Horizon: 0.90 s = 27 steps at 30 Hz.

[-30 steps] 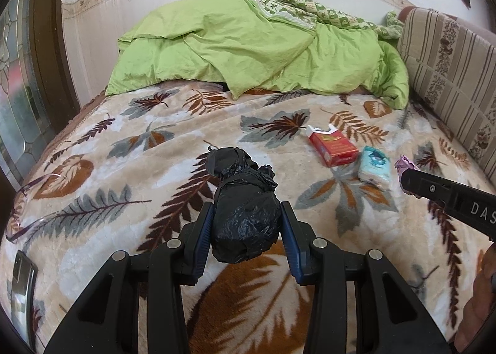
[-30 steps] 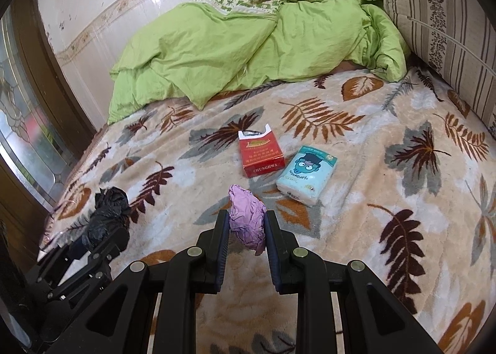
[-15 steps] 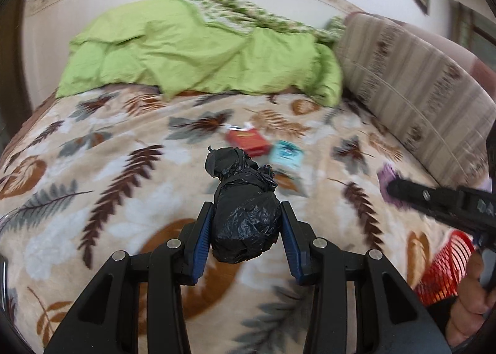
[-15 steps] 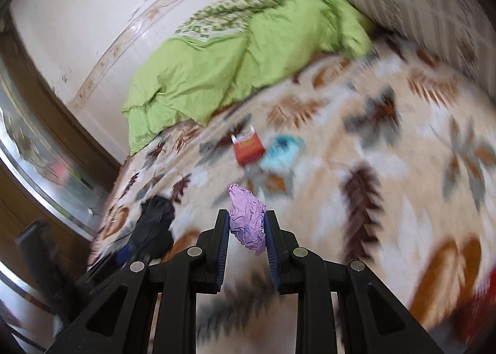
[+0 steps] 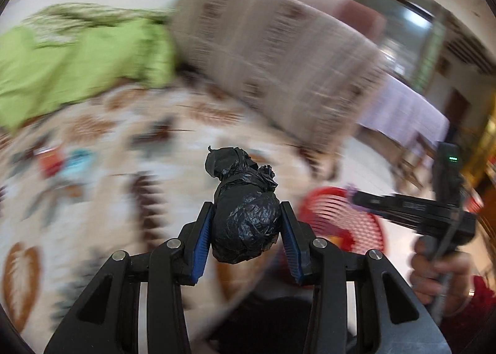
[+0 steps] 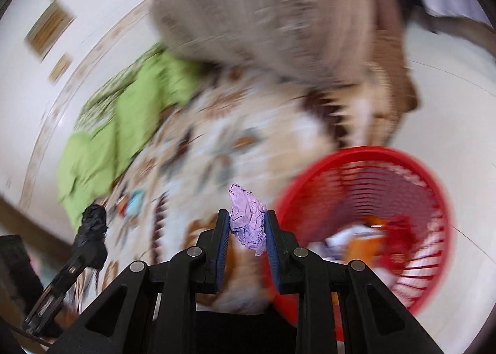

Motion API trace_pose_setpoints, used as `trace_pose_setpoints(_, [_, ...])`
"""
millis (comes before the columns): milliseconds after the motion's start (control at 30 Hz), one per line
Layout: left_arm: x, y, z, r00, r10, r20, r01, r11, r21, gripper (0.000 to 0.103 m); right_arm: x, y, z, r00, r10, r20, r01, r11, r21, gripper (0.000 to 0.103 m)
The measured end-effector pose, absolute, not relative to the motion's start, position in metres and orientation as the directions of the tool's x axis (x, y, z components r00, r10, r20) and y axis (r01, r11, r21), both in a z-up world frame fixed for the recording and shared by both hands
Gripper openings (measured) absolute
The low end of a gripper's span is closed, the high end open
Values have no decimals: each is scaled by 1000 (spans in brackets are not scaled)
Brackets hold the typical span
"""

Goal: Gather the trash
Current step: 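Carry the black bag and pink cloth over the red basket, then open both tools to drop the black bag and pink cloth into the basket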

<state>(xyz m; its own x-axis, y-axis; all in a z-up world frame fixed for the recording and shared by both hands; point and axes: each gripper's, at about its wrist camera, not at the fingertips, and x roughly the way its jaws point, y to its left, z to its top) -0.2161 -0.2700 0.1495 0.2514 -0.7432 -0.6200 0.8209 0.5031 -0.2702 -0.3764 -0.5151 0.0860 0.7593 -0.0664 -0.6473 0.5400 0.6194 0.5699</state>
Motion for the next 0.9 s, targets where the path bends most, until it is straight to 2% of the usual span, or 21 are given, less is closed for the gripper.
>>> trace_pose_setpoints(133, [-252, -334, 151, 104, -759, -643, 867, 386, -315, 40, -408, -542, 84, 760, -100, -642, 574, 567, 591, 26])
trace_pose_setpoints(167, [-261, -350, 151, 72, -757, -650, 874, 363, -325, 41, -415, -547, 83, 757, -110, -644, 584, 558, 590, 32])
trace_pose_setpoints(200, [-270, -365, 149, 47, -752, -657, 880, 343, -330, 48, -418, -552, 82, 753, -116, -648, 592, 549, 590, 43])
trace_pose_setpoints(267, [-283, -390, 146, 30, -733, -680, 889, 330, -317, 62, -426, -561, 79, 740, -137, -658, 619, 519, 589, 54])
trace_pose_setpoints(500, [-271, -372, 142, 93, -717, -691, 877, 388, -284, 62, -440, -568, 76, 757, -145, -637, 609, 509, 608, 54])
trace_pose_setpoints(700, [-222, -304, 133, 235, -680, -695, 806, 536, -252, 64, -397, -541, 77, 772, -61, -633, 548, 569, 613, 54])
trace_pose_setpoints(900, [-172, -228, 114, 402, -561, -724, 682, 711, -172, 65, -338, -493, 76, 762, 54, -645, 469, 641, 607, 54])
